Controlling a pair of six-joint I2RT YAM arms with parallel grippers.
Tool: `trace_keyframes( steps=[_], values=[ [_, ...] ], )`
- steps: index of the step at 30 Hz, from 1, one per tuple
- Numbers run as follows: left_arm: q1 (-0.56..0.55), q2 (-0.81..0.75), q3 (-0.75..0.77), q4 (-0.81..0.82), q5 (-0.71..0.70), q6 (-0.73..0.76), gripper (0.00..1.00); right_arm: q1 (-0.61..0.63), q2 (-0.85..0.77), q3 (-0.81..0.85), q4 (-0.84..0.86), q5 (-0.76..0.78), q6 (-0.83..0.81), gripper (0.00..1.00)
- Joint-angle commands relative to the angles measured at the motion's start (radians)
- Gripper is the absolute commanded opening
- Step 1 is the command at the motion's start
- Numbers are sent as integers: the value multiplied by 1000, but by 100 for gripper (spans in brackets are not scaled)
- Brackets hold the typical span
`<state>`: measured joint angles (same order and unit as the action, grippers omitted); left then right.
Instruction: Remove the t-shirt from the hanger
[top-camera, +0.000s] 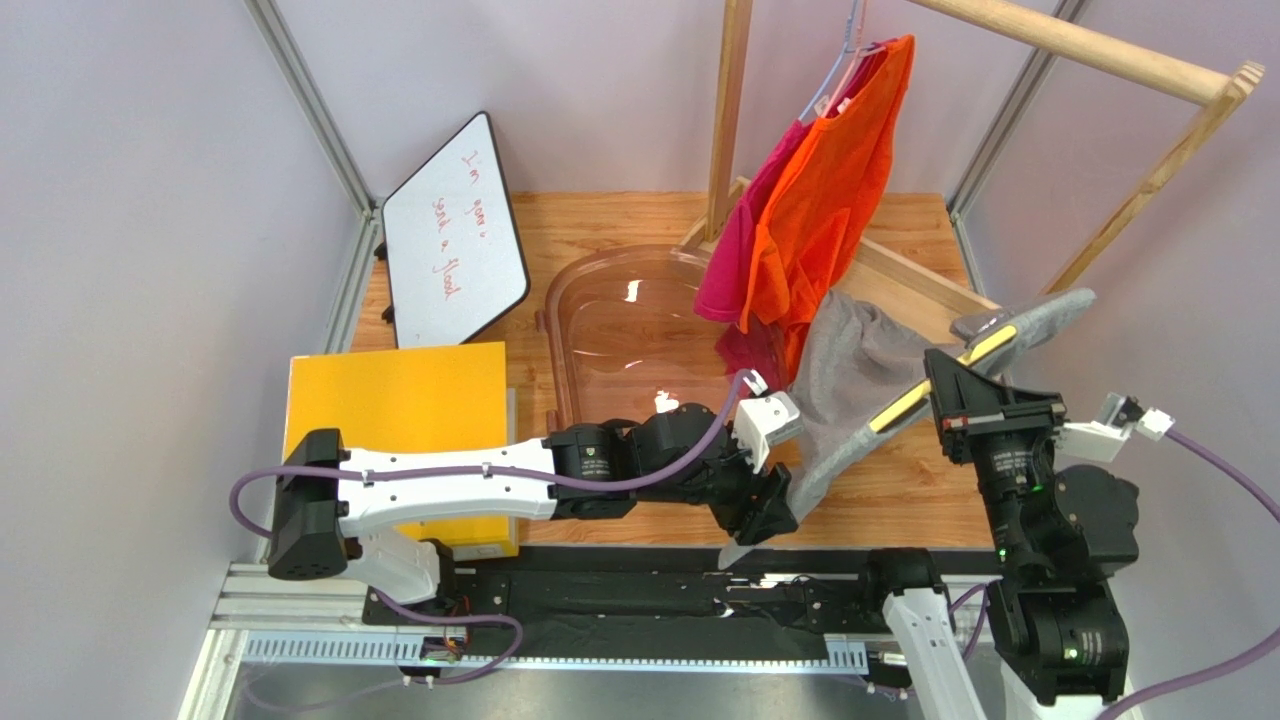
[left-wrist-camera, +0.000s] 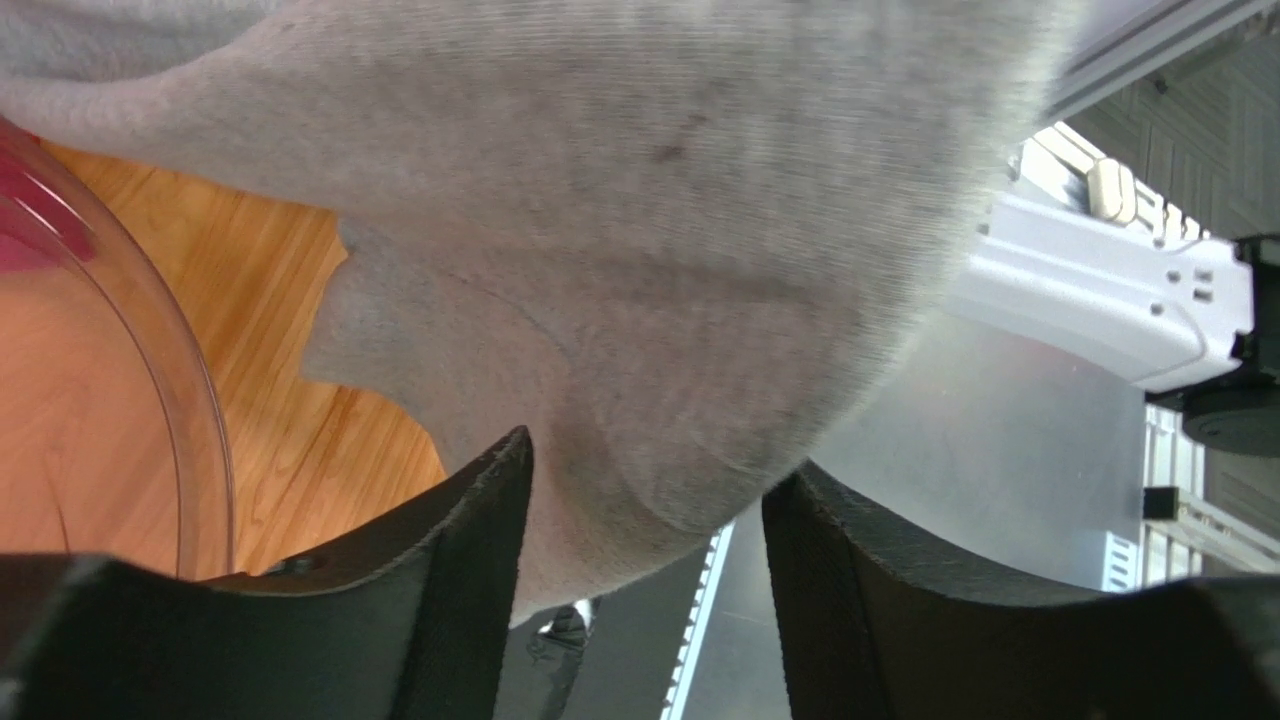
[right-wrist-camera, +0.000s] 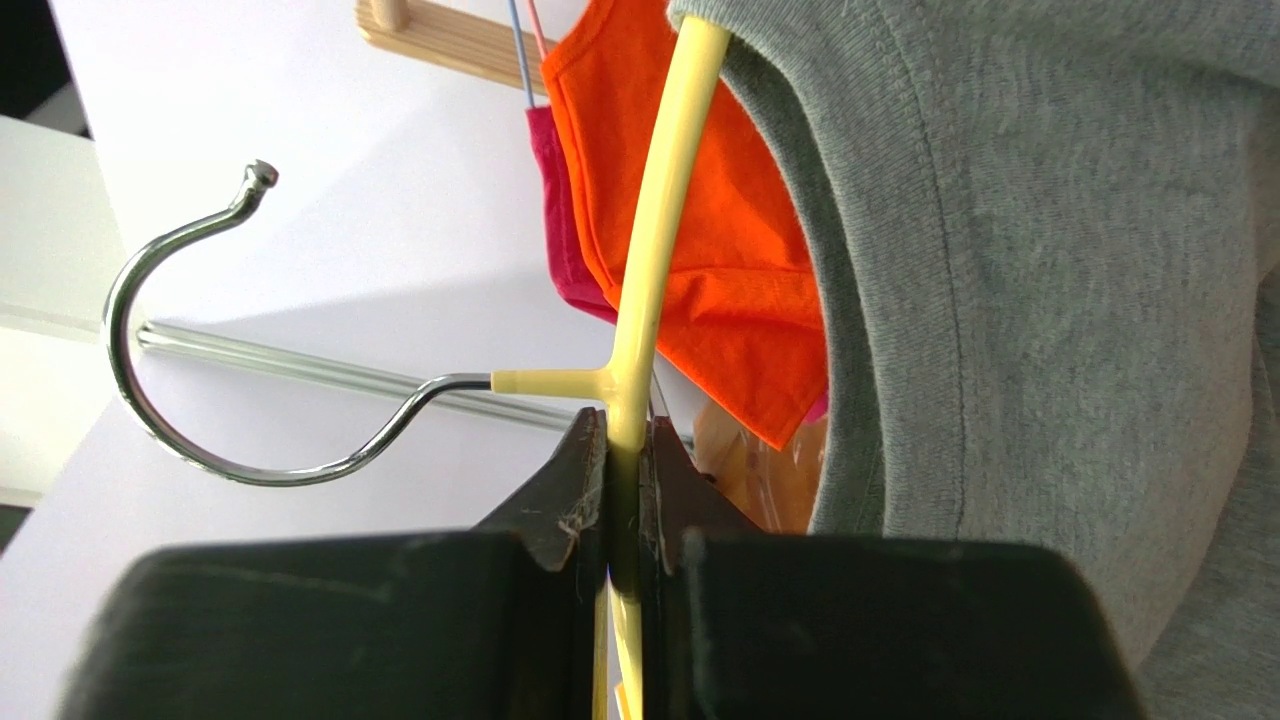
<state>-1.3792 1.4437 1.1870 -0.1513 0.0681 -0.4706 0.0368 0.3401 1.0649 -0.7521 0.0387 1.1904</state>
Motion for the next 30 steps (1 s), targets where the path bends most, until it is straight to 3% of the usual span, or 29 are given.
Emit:
trace_keyframes(
  steps=[1,7,10,14,21,30],
  values=[
    [-3,21,14,45,-51,-37,58,0,-53,52,37,95,38,0],
    [-3,55,-66,142,-114,-126,48,2,-58,49,26,105,95,0],
    [-4,60,-47,110,-134,-115,32,0,-59,53,22,130,112,0],
    [-4,17,-85,91,-244,-131,0,0,-44,64,11,165,133,0],
    [-1,-106,-162,-33,-436,-189,0,0,-7,-5,45,179,202,0],
    [-1,-385,-329,-136,-596,-240,0,0,-29,-37,17,357,207,0]
  ],
)
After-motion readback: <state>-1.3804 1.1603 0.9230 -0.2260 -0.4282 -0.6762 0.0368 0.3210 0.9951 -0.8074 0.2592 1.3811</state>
